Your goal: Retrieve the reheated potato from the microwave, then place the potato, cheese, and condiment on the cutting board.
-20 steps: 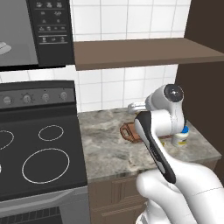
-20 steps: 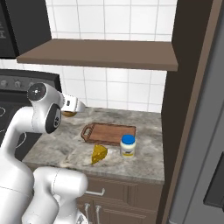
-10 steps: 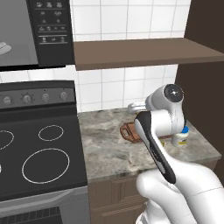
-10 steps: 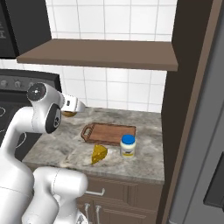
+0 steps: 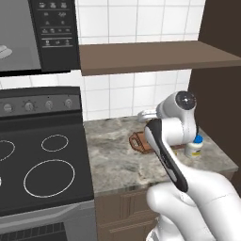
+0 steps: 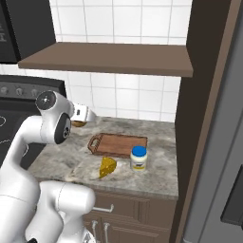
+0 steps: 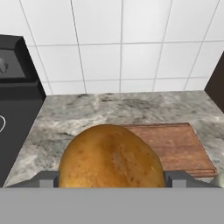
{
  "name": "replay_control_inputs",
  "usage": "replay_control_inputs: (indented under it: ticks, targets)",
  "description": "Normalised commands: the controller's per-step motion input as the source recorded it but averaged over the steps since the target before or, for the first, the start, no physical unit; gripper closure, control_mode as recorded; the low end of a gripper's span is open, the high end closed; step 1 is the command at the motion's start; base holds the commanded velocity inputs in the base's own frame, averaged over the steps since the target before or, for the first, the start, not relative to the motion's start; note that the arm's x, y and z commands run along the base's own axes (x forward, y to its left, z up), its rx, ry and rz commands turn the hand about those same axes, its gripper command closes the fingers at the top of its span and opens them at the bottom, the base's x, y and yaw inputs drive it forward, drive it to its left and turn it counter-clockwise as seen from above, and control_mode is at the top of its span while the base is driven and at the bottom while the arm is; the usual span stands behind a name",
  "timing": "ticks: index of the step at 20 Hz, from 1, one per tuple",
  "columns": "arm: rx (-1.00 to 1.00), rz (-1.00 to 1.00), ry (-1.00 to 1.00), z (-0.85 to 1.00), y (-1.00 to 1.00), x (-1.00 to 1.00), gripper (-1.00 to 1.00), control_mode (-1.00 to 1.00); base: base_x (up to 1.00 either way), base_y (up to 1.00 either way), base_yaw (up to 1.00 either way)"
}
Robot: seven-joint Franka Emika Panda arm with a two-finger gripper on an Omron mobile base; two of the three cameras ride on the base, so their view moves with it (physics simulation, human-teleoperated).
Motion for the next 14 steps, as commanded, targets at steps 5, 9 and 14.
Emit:
replay_control_inputs:
  ticks: [5,9,14]
  targets:
    - [0.00,0.00,0.02,-0.22,-0.13,0.43,1.00,-1.00,0.00,0.00,0.00]
    - [-0.01,0.00,0.10,-0.23,-0.06,0.45,1.00,-1.00,0.00,0.00,0.00]
    - [0.00,0.00,0.23,-0.25,-0.11,0.39,1.00,-1.00,0.00,0.00,0.00]
